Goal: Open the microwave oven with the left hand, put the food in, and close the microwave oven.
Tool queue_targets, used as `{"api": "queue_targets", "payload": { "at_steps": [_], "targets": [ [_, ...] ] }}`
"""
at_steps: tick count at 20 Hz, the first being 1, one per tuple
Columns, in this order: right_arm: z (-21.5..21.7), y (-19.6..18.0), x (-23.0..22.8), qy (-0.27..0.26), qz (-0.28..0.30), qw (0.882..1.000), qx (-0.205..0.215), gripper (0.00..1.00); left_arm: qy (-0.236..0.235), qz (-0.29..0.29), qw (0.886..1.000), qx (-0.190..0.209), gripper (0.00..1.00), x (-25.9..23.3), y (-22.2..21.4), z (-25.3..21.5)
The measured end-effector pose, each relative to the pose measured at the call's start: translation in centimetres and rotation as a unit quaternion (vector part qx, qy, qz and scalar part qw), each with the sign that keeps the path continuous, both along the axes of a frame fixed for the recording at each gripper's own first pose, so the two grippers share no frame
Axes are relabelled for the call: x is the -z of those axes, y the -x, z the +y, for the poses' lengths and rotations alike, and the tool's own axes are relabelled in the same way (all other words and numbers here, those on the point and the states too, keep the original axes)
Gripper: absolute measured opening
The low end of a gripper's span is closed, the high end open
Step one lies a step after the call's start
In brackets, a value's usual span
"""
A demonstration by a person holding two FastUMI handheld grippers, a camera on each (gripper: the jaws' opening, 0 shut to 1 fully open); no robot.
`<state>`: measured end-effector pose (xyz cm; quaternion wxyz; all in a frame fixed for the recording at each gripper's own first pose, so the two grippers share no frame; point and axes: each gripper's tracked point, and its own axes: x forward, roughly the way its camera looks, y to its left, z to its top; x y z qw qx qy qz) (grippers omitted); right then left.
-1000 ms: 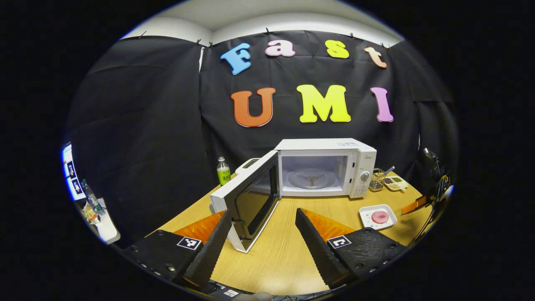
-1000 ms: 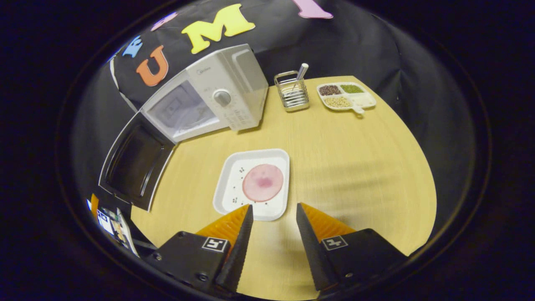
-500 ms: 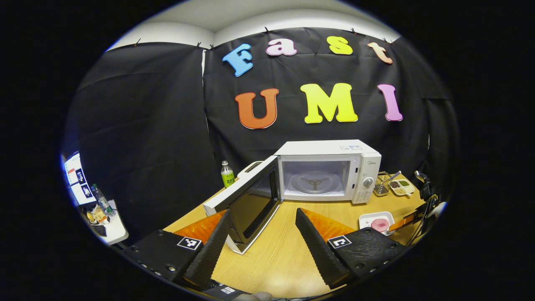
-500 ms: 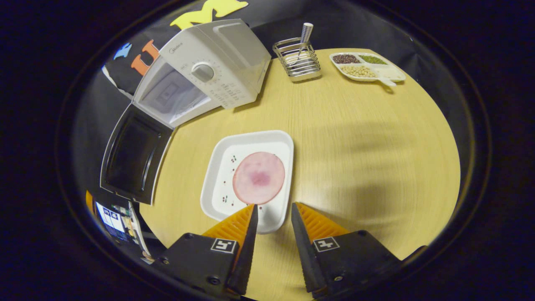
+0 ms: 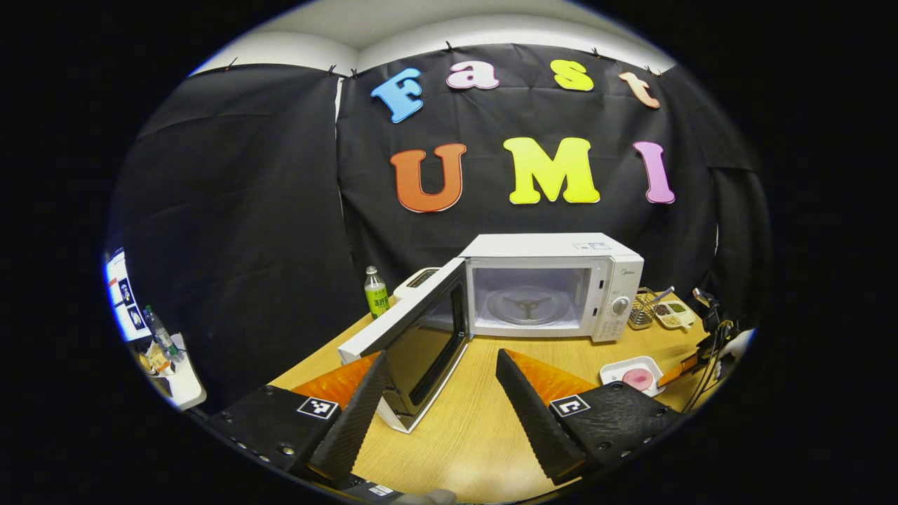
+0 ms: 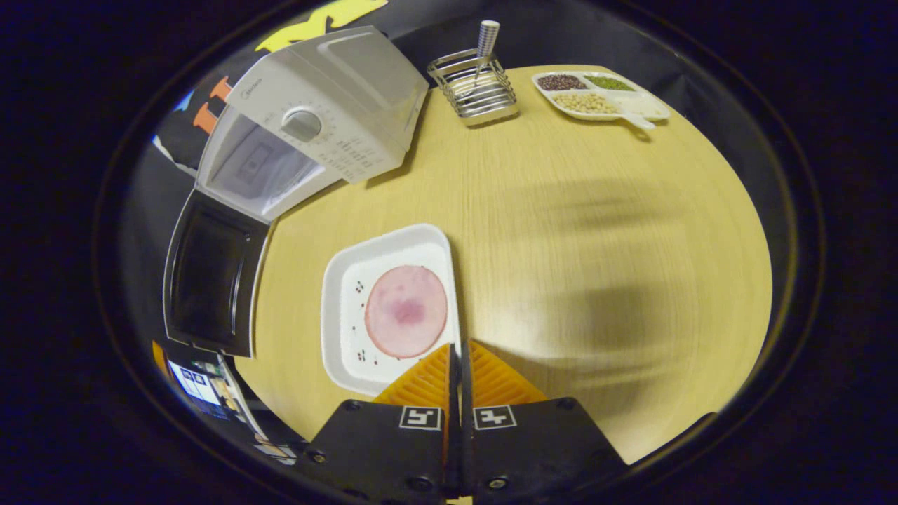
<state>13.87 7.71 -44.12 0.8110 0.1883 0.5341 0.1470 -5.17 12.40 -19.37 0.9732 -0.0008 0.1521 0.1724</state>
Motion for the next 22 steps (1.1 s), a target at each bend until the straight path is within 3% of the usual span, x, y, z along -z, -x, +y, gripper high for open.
{"api": "queue_targets", "payload": {
  "at_steps": [5, 11, 16, 22],
  "targets": [
    [1.5, 0.8, -1.5, -0.064, 0.013, 0.996, 0.057, 0.04, 0.011, 0.002, 1.000, 0.014, 0.94, 0.9, 0.3, 1.7],
    [5.6, 2.6, -5.6, -0.121, -0.014, 0.989, 0.089, 0.04, 0.015, -0.001, 0.999, 0.046, 0.94, 0.5, 0.0, 2.6],
    [11.1, 2.2, -9.0, -0.174, -0.043, 0.975, 0.134, 0.04, 0.017, 0.000, 0.997, 0.074, 0.94, 0.1, -0.2, 2.4],
    [18.8, -2.1, -13.6, -0.213, -0.124, 0.949, 0.199, 0.03, 0.007, -0.013, 0.995, 0.098, 0.94, -1.3, -0.4, 1.8]
  ]
}}
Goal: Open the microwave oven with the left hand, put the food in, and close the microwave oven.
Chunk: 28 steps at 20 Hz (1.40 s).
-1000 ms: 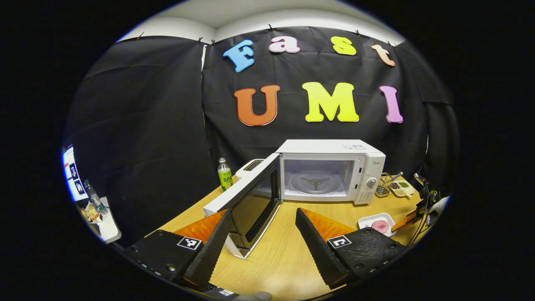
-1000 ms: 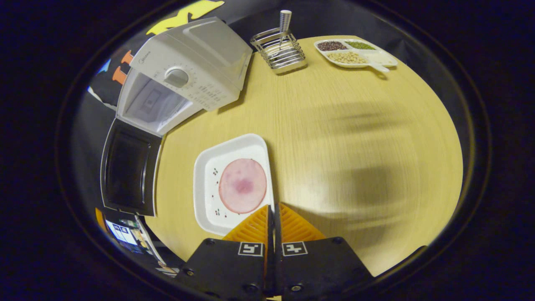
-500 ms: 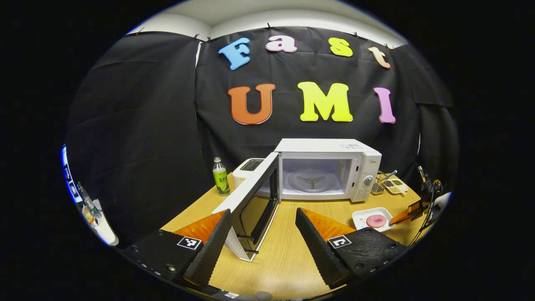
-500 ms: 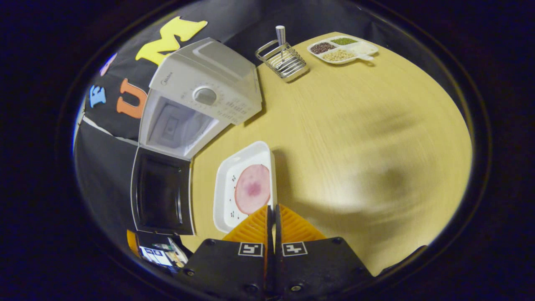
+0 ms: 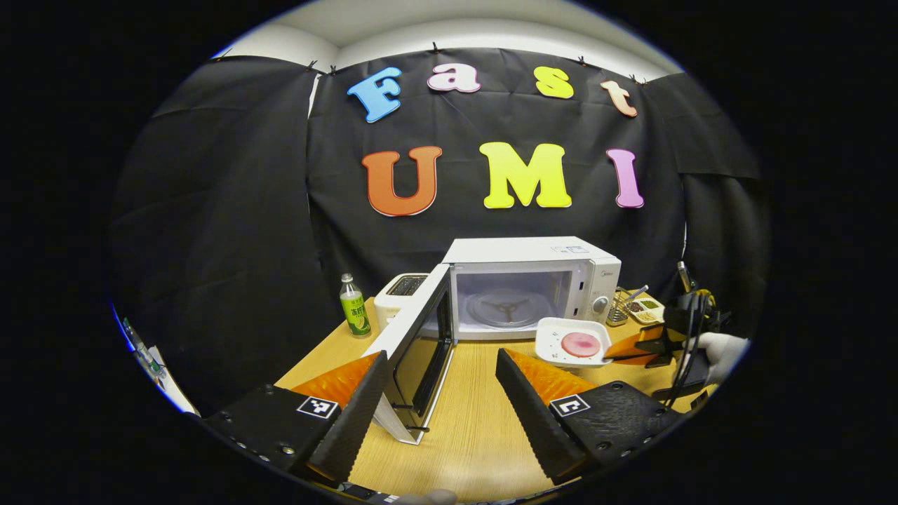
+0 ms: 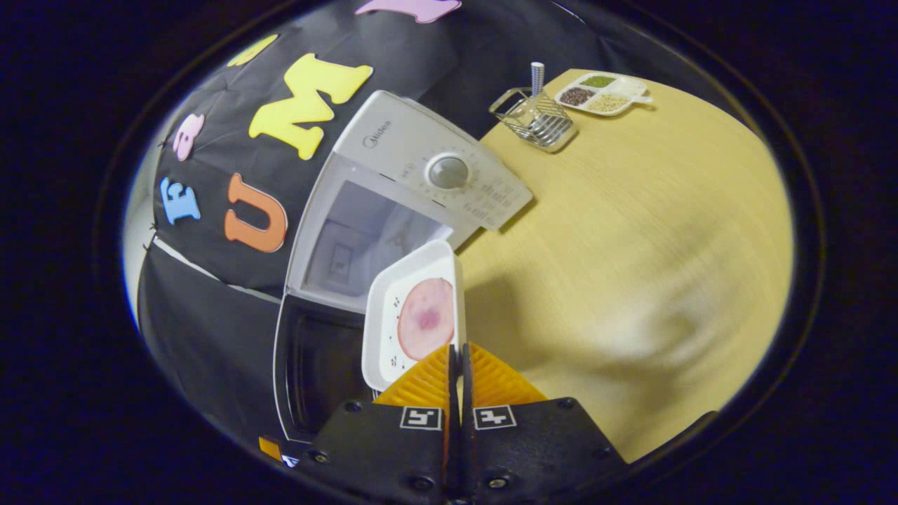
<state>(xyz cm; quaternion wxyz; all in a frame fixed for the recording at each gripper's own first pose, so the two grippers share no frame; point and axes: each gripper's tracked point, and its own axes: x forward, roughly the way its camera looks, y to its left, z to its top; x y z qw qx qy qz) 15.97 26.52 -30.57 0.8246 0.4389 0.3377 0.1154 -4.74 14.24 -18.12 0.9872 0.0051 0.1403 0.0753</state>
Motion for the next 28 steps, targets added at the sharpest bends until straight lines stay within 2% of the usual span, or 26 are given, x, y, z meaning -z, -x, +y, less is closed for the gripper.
{"api": "queue_targets", "payload": {
  "at_steps": [3, 6, 7, 11, 13, 14, 15, 18, 22, 24, 25, 26, 27, 28],
  "targets": [
    [3.3, -2.4, -1.8, -0.027, -0.031, 0.998, 0.050, 0.03, -0.019, -0.014, 1.000, 0.013, 0.94, -0.6, -0.3, -0.3],
    [6.1, -4.8, -0.6, -0.035, -0.002, 0.994, 0.108, 0.04, -0.013, -0.019, 0.999, 0.023, 0.94, -0.6, -0.8, -0.8],
    [7.1, -5.8, -0.2, -0.033, 0.000, 0.993, 0.115, 0.03, -0.012, -0.024, 0.999, 0.026, 0.94, -0.7, -1.1, -0.9],
    [9.2, -9.7, 1.2, -0.029, -0.001, 0.982, 0.185, 0.04, -0.019, -0.024, 0.999, 0.028, 0.94, 0.0, -2.2, -1.0],
    [10.4, -11.7, 1.5, -0.021, -0.010, 0.980, 0.200, 0.03, -0.010, -0.026, 0.999, 0.031, 0.94, 0.0, -2.5, -1.1],
    [11.2, -12.7, 1.8, -0.028, -0.007, 0.979, 0.204, 0.00, -0.009, -0.027, 0.999, 0.030, 0.94, 0.0, -2.5, -0.9],
    [11.9, -13.6, 2.2, -0.033, -0.004, 0.978, 0.207, 0.04, -0.009, -0.026, 0.999, 0.027, 0.94, 0.1, -2.6, -0.7],
    [12.4, -16.4, 2.9, -0.051, 0.015, 0.971, 0.232, 0.03, -0.009, -0.018, 1.000, 0.021, 0.94, 0.7, -2.2, 0.0],
    [12.2, -19.7, 2.2, -0.026, -0.009, 0.966, 0.259, 0.04, -0.029, -0.003, 1.000, 0.003, 0.94, 1.4, -1.5, 1.3],
    [12.8, -21.3, 1.5, -0.032, -0.031, 0.968, 0.248, 0.08, -0.029, 0.002, 1.000, -0.002, 0.94, 1.6, -1.2, 1.5],
    [12.8, -21.4, 1.3, -0.035, -0.033, 0.969, 0.244, 0.14, -0.029, 0.004, 1.000, -0.002, 0.94, 1.7, -1.0, 1.4],
    [12.4, -20.8, 0.8, -0.044, -0.042, 0.968, 0.242, 0.02, -0.030, 0.004, 1.000, -0.003, 0.94, 1.8, -0.8, 1.3],
    [12.3, -20.8, 0.2, -0.049, -0.054, 0.968, 0.239, 0.22, -0.029, 0.011, 1.000, -0.006, 0.94, 2.2, -0.6, 1.3],
    [11.4, -20.2, -0.5, -0.032, -0.063, 0.969, 0.236, 0.26, -0.026, 0.015, 1.000, -0.007, 0.94, 2.4, -0.3, 1.2]
  ]
}}
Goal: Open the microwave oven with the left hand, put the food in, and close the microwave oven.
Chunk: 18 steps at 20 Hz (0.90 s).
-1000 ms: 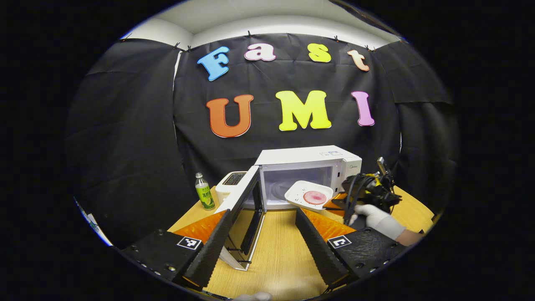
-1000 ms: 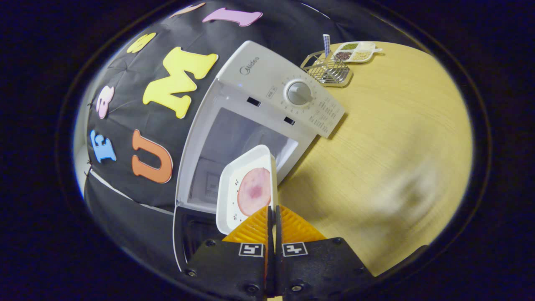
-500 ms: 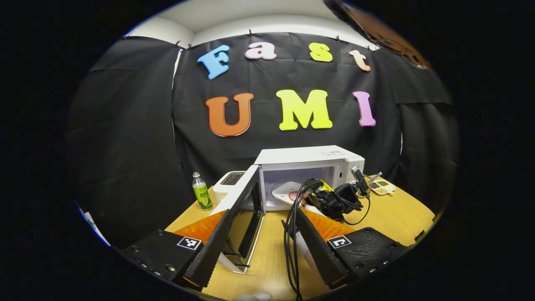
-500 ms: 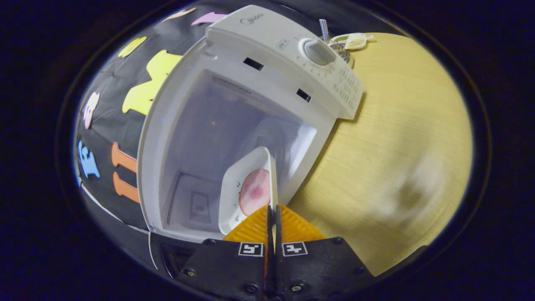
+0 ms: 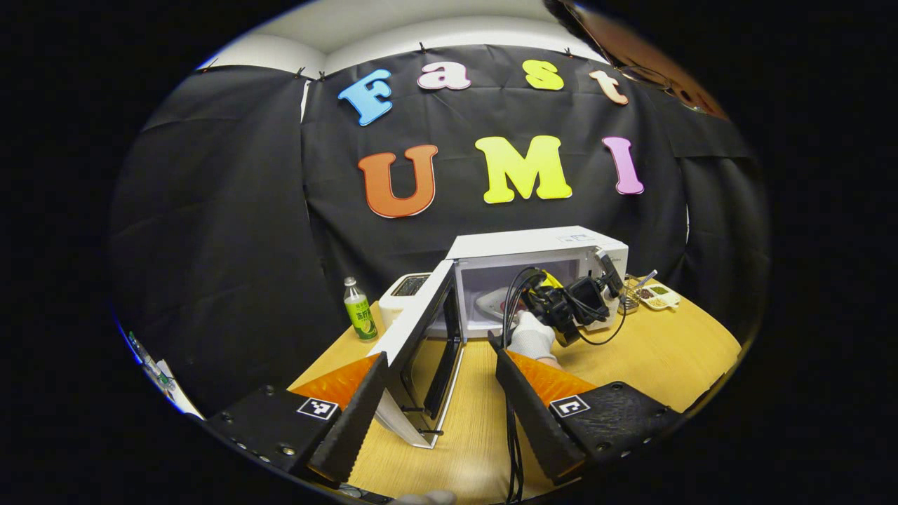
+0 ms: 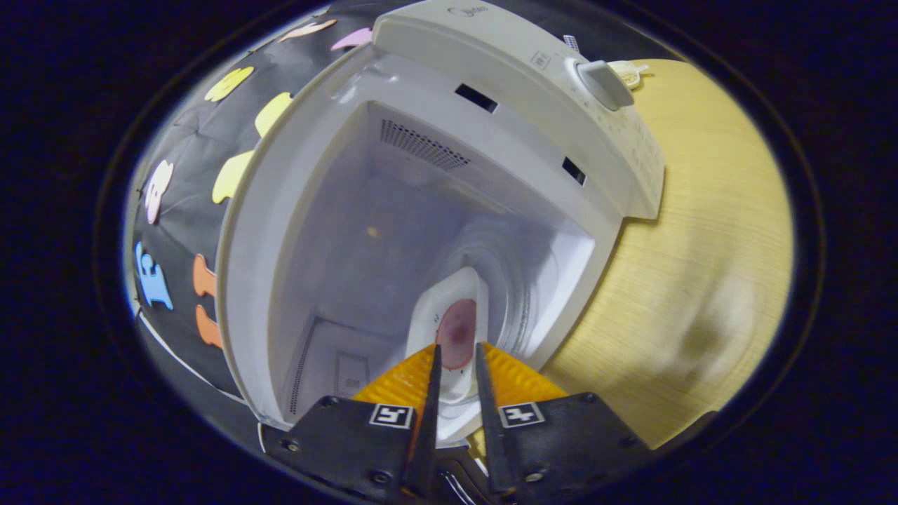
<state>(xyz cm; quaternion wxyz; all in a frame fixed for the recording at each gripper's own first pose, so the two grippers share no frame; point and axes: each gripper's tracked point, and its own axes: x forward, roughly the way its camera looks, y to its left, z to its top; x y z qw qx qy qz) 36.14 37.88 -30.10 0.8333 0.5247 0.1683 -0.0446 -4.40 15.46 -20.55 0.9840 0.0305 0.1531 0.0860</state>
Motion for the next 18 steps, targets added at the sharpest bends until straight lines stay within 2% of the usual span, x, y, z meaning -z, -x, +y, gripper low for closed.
{"api": "queue_targets", "payload": {
  "at_steps": [1, 3, 6, 9, 11, 12, 13, 16, 17, 18],
  "targets": [
    [-1.4, 0.5, -0.7, 0.034, -0.009, 0.999, 0.007, 0.65, 0.000, 0.001, 1.000, 0.001, 0.94, -0.2, 0.1, -0.1],
    [-4.1, 2.2, -2.5, 0.108, -0.022, 0.994, 0.018, 0.82, -0.003, -0.002, 1.000, -0.002, 0.94, -0.4, 0.3, 0.0],
    [-5.7, 5.5, -6.7, 0.148, -0.055, 0.987, -0.007, 0.91, -0.010, -0.009, 1.000, -0.005, 0.94, -1.5, 0.5, 0.6],
    [-9.3, 9.3, -10.8, 0.219, -0.079, 0.972, -0.035, 0.96, -0.020, -0.031, 0.999, -0.011, 0.94, -3.9, 0.4, 1.9],
    [-11.5, 12.0, -13.3, 0.286, -0.087, 0.952, -0.069, 0.96, -0.025, -0.047, 0.998, -0.015, 0.94, -5.3, 0.2, 2.7],
    [-13.0, 13.6, -14.3, 0.319, -0.089, 0.940, -0.081, 0.89, -0.028, -0.056, 0.998, -0.018, 0.94, -5.8, 0.2, 3.2],
    [-13.8, 15.1, -15.8, 0.339, -0.097, 0.931, -0.098, 1.00, -0.035, -0.059, 0.997, -0.022, 0.94, -6.0, 0.1, 3.9],
    [-15.8, 19.7, -19.9, 0.388, -0.123, 0.904, -0.131, 1.00, -0.029, -0.058, 0.997, -0.030, 0.94, -5.4, 0.0, 5.5],
    [-17.0, 21.2, -20.7, 0.413, -0.124, 0.893, -0.129, 1.00, -0.028, -0.059, 0.997, -0.036, 0.94, -5.5, -0.1, 6.1],
    [-18.0, 22.6, -21.2, 0.425, -0.119, 0.888, -0.132, 1.00, -0.027, -0.063, 0.997, -0.037, 0.94, -5.7, -0.2, 6.6]
  ]
}}
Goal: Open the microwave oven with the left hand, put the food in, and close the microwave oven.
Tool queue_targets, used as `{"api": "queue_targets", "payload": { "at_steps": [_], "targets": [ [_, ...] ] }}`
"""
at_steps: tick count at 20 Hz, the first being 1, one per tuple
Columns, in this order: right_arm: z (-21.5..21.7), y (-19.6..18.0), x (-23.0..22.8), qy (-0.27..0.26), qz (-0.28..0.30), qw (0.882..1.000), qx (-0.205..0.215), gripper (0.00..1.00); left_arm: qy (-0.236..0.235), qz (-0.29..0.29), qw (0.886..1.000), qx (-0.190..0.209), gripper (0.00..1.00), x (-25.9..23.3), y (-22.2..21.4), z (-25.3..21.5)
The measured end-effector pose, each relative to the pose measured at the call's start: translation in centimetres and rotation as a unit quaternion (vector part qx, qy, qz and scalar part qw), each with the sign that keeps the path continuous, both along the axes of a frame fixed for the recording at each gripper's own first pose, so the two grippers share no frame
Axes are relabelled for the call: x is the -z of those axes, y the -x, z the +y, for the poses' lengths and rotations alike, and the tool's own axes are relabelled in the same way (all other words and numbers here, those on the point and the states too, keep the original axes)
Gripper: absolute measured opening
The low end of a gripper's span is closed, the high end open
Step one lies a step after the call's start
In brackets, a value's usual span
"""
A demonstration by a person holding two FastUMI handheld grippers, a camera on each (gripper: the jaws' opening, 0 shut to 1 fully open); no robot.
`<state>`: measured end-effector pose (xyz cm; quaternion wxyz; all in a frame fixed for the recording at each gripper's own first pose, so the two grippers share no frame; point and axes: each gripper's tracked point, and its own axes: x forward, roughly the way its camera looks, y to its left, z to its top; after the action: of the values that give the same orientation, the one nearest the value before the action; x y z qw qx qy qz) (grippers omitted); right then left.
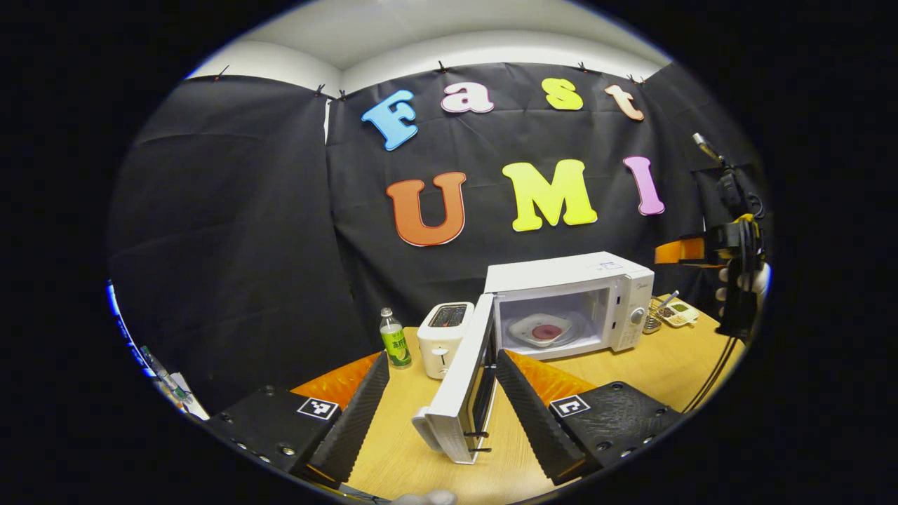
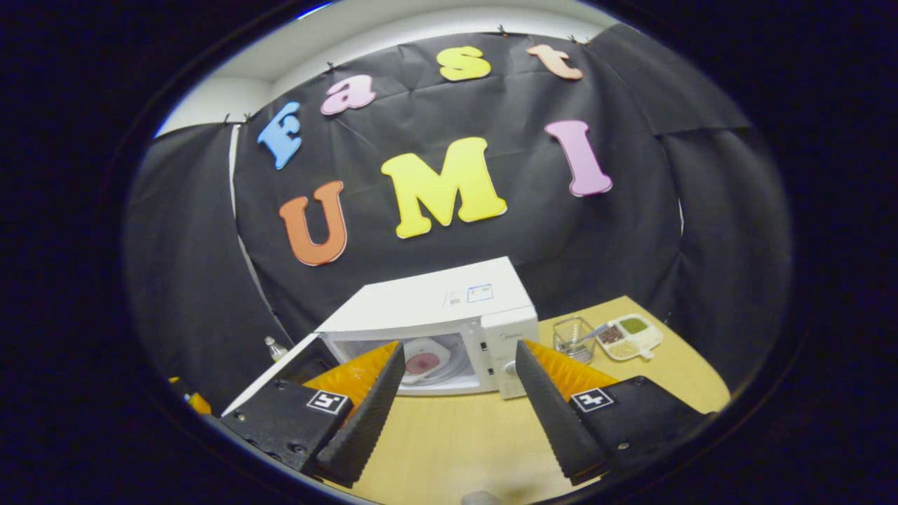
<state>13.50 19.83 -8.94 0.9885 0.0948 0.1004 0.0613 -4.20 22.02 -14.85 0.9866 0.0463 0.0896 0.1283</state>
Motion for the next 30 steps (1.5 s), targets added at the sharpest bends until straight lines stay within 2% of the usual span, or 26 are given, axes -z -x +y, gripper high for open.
{"api": "queue_targets", "payload": {
  "at_steps": [2, 3, 4, 9, 10, 11, 12, 14, 15, 17, 18, 22, 23, 24, 26, 27, 28, 29, 30],
  "targets": [
    [-0.5, 2.7, -1.8, -0.011, -0.007, 1.000, -0.003, 1.00, -0.001, -0.007, 1.000, -0.006, 0.94, 0.1, -0.3, 1.0],
    [-1.2, 3.8, -2.3, -0.007, -0.009, 1.000, 0.000, 0.90, 0.000, -0.009, 1.000, -0.007, 0.94, 0.1, -0.7, 1.4],
    [-2.1, 4.8, -2.5, 0.001, -0.008, 1.000, 0.002, 1.00, -0.002, -0.014, 1.000, -0.011, 0.94, 0.1, -1.0, 2.1],
    [-4.7, 8.2, -4.4, 0.023, -0.020, 0.999, 0.025, 1.00, 0.009, -0.020, 0.999, -0.024, 0.94, 1.0, -2.0, 4.5],
    [-4.8, 8.5, -4.2, 0.027, -0.018, 0.999, 0.025, 0.90, 0.009, -0.017, 0.999, -0.029, 0.93, 1.3, -2.2, 4.8],
    [-4.7, 8.8, -4.3, 0.030, -0.018, 0.999, 0.025, 1.00, 0.009, -0.012, 0.999, -0.030, 0.89, 1.7, -2.4, 5.3],
    [-4.9, 9.1, -4.2, 0.038, -0.014, 0.999, 0.027, 1.00, 0.013, -0.008, 1.000, -0.025, 0.85, 2.2, -2.6, 5.4],
    [-5.1, 9.5, -4.0, 0.047, -0.009, 0.998, 0.031, 1.00, 0.024, -0.012, 0.999, -0.045, 0.30, 3.1, -2.7, 6.9],
    [-5.2, 9.7, -4.1, 0.046, -0.008, 0.998, 0.032, 0.92, 0.037, 0.004, 0.998, -0.049, 0.02, 4.9, -2.8, 7.4],
    [-5.4, 10.1, -4.3, 0.052, -0.012, 0.998, 0.036, 0.91, 0.056, 0.016, 0.997, -0.050, 0.00, 7.2, -2.7, 8.1],
    [-5.6, 10.3, -4.4, 0.060, -0.011, 0.997, 0.037, 1.00, 0.058, 0.024, 0.997, -0.048, 0.00, 8.3, -2.6, 8.5],
    [-6.7, 11.4, -4.4, 0.067, -0.007, 0.996, 0.051, 1.00, 0.039, 0.049, 0.997, -0.038, 0.00, 11.1, -2.4, 9.2],
    [-7.2, 11.7, -4.3, 0.066, -0.002, 0.996, 0.057, 0.91, 0.042, 0.052, 0.998, -0.024, 0.00, 11.5, -2.7, 8.7],
    [-7.3, 11.8, -4.2, 0.062, -0.001, 0.996, 0.062, 1.00, 0.035, 0.050, 0.998, -0.014, 0.00, 11.6, -2.9, 8.2],
    [-7.6, 12.5, -4.0, 0.060, 0.003, 0.996, 0.072, 1.00, 0.023, 0.057, 0.998, 0.006, 0.00, 12.2, -3.6, 7.3],
    [-7.6, 12.9, -4.0, 0.060, 0.003, 0.995, 0.075, 0.91, 0.020, 0.055, 0.998, 0.015, 0.00, 12.1, -3.6, 6.9],
    [-7.5, 13.3, -4.0, 0.059, 0.005, 0.995, 0.075, 1.00, 0.025, 0.057, 0.998, 0.025, 0.00, 12.2, -3.6, 6.3],
    [-7.3, 13.7, -4.2, 0.057, 0.003, 0.996, 0.074, 0.92, 0.029, 0.057, 0.997, 0.036, 0.00, 12.3, -3.7, 5.6],
    [-7.1, 13.9, -4.2, 0.057, 0.004, 0.996, 0.073, 0.92, 0.026, 0.056, 0.997, 0.042, 0.00, 12.4, -3.7, 4.9]
  ]
}}
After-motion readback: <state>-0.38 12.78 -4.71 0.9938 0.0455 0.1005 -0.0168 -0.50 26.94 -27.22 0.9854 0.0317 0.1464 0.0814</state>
